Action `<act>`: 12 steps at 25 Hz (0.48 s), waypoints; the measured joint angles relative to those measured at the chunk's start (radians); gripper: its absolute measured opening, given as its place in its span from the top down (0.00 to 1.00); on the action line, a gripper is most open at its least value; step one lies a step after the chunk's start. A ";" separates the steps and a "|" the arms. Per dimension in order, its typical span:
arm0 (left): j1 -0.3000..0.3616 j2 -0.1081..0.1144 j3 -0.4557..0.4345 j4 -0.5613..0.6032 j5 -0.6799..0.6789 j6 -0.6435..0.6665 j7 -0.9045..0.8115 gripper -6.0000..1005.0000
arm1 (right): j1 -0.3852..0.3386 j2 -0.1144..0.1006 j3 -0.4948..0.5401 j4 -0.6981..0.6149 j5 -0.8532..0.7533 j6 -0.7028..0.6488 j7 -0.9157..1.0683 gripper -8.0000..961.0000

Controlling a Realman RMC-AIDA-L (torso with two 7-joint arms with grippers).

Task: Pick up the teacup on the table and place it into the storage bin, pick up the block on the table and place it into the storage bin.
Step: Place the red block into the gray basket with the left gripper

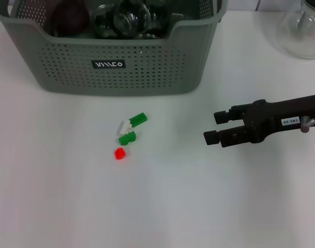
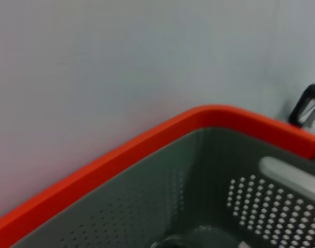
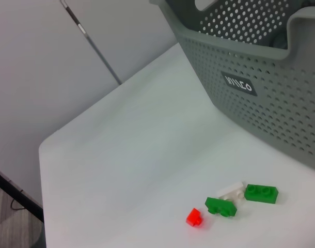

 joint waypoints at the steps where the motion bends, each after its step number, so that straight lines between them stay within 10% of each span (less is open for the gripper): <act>1: -0.022 0.001 0.001 -0.044 0.021 -0.032 0.000 0.78 | 0.000 0.000 0.000 0.001 0.000 0.001 0.000 0.11; 12: -0.061 -0.031 0.025 -0.098 0.099 -0.156 -0.033 0.73 | 0.001 0.000 -0.001 0.002 0.001 0.002 -0.003 0.11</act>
